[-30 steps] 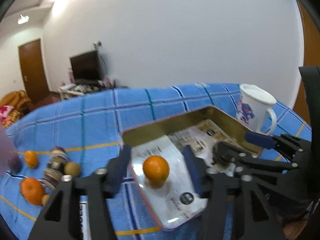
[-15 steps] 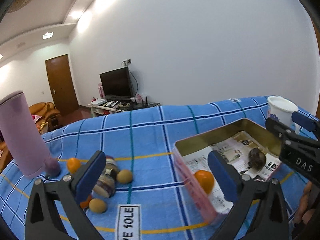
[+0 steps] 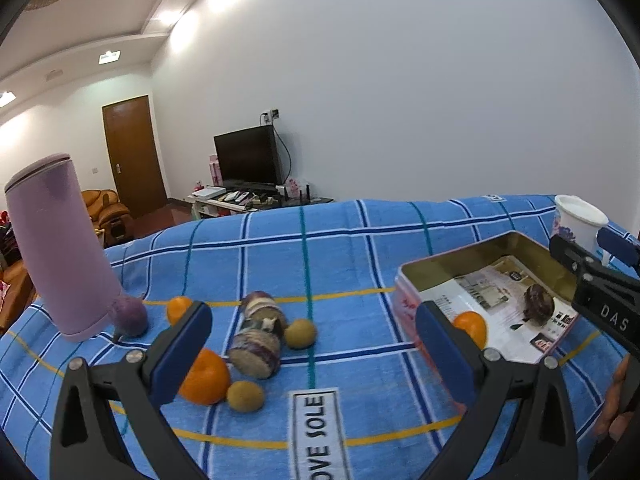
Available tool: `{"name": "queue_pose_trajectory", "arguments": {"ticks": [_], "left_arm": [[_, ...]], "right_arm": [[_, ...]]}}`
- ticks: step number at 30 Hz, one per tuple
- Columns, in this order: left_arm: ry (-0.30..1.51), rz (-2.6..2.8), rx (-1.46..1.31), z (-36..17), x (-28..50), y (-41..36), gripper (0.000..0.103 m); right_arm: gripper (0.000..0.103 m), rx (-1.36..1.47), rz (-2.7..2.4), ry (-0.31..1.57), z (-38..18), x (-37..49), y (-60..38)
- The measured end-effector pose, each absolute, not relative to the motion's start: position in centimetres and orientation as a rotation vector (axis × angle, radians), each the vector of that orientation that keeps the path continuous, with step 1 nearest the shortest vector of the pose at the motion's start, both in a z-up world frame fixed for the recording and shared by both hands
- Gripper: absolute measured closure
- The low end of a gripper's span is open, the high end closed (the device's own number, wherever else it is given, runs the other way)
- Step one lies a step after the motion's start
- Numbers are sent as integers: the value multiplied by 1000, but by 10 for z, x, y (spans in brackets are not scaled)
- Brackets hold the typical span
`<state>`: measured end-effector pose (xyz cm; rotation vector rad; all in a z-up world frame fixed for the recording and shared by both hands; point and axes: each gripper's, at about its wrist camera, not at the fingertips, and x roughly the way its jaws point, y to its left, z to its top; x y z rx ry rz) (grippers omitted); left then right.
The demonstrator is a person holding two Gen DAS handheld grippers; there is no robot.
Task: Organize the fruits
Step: 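Withdraw both open tools from the tin back toward the fruits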
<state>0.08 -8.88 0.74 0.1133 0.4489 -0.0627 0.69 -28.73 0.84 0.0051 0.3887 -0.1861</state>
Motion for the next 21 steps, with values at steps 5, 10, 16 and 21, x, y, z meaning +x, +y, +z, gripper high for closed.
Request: {"name": "queue_pose_trajectory", "arguments": {"ticks": [5, 10, 16, 21], "left_arm": [[459, -47, 108, 5, 2, -73, 0], [465, -37, 94, 4, 1, -57, 0], [470, -16, 88, 4, 2, -37, 0], [476, 5, 68, 4, 4, -22, 0]], "right_arm": [[21, 16, -169, 426, 5, 9, -271], [21, 12, -150, 448, 3, 13, -249], [21, 47, -109, 482, 0, 19, -224], [21, 32, -92, 479, -1, 22, -204]]}}
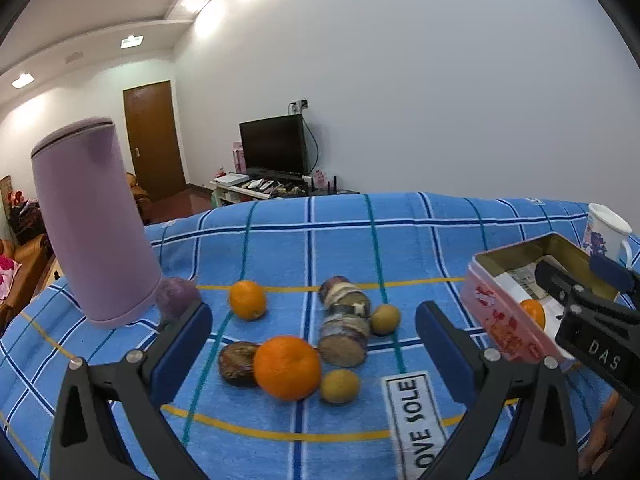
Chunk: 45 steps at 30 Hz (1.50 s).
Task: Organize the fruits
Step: 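Withdraw both open tools from the tin back toward the fruits, then grasp the large orange with the left tool while the right tool grasps a kiwi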
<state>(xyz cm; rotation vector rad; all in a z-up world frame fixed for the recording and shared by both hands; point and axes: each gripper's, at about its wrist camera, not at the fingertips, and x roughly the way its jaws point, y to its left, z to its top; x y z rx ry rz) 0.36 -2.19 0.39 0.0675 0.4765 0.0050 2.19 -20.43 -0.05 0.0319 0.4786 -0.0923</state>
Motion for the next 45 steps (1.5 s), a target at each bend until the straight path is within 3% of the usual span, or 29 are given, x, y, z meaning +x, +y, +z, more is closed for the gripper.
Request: {"name": "queue_pose_trajectory", "arguments": {"ticks": [21, 45], "left_arm": [[493, 55, 25, 2, 10, 50, 0], [537, 96, 4, -2, 19, 82, 0]], "right_arm": [[20, -86, -89, 458, 1, 27, -123], [21, -99, -69, 508, -1, 39, -97]]}}
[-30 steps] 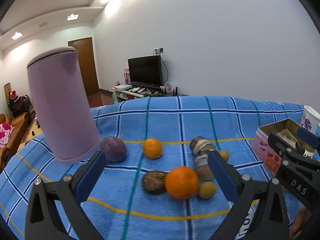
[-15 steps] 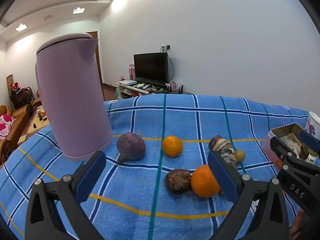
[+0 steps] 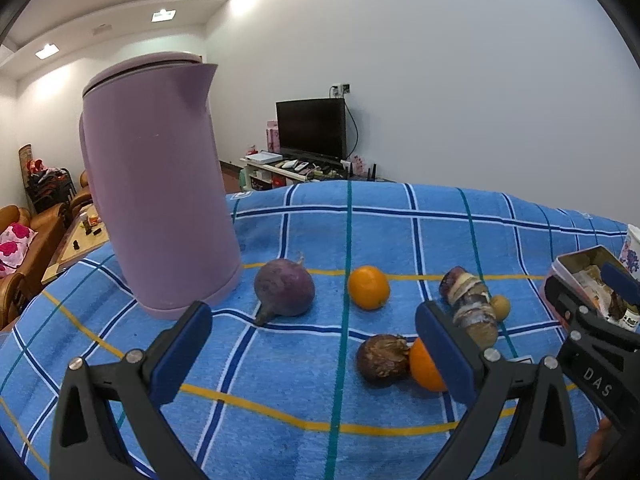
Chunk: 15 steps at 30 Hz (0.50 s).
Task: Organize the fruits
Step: 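Grasp the large orange with the left tool while the right tool grasps a kiwi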
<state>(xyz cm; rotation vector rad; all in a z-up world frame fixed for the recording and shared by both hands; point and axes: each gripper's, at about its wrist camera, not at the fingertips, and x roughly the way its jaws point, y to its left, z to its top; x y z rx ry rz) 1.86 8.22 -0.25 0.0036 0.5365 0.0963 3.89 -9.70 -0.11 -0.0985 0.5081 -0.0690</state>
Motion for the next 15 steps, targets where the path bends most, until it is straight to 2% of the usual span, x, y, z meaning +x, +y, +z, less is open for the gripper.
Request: {"name": "queue_pose_trajectory", "arguments": {"ticks": [9, 14, 15], "left_arm": [[567, 133, 33, -4, 26, 98, 0], [602, 170, 45, -6, 32, 117, 0], [611, 178, 37, -6, 33, 122, 0]], "right_arm": [[21, -75, 28, 573, -7, 48, -90], [21, -45, 159, 694, -20, 56, -81], [24, -43, 184, 715, -23, 57, -78]]}}
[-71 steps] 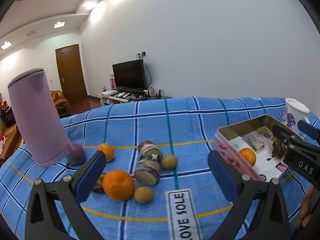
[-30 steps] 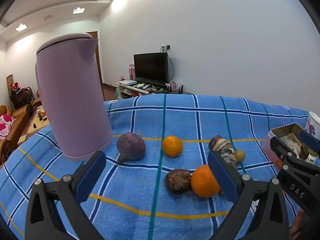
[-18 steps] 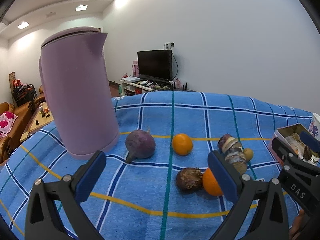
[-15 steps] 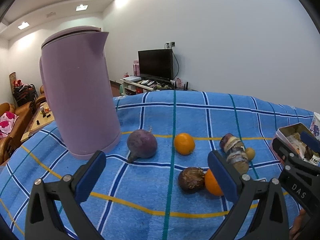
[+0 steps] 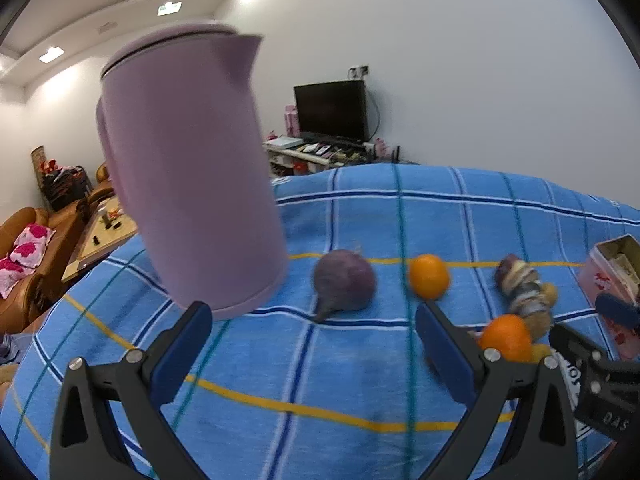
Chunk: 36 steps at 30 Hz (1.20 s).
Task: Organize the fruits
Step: 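Grasp the large orange with the left tool while the right tool grasps a kiwi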
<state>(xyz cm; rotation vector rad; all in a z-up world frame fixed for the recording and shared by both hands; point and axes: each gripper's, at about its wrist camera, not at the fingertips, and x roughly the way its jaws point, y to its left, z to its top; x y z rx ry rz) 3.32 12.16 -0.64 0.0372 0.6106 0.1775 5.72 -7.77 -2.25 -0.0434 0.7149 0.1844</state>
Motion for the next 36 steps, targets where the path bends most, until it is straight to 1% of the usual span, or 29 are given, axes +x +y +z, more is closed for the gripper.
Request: {"name": "queue_pose_trajectory", "arguments": {"ticks": [1, 2, 3, 4, 6, 20, 25, 30, 31, 36], "left_arm": [[617, 181, 30, -7, 34, 125, 0], [626, 187, 19, -7, 34, 129, 0], [635, 196, 4, -7, 35, 135, 0], [640, 202, -5, -8, 35, 138, 0], [647, 210, -27, -9, 35, 144, 0], [643, 115, -13, -8, 34, 129, 0], [636, 62, -31, -6, 32, 126, 0], [613, 0, 2, -6, 30, 112, 0], [607, -11, 8, -5, 29, 110, 0], [557, -82, 68, -3, 24, 93, 0]], "right_arm": [[33, -47, 202, 725, -24, 57, -75], [38, -58, 221, 738, -26, 57, -70], [46, -66, 233, 749, -28, 58, -67], [51, -73, 244, 765, -30, 58, -64], [56, -71, 276, 810, -36, 60, -58], [56, -40, 342, 859, -43, 56, -58], [68, -46, 373, 904, -49, 61, -54], [69, -83, 403, 897, -49, 63, -45], [73, -83, 402, 898, -49, 64, -45], [73, -74, 371, 881, -46, 62, -56]]}}
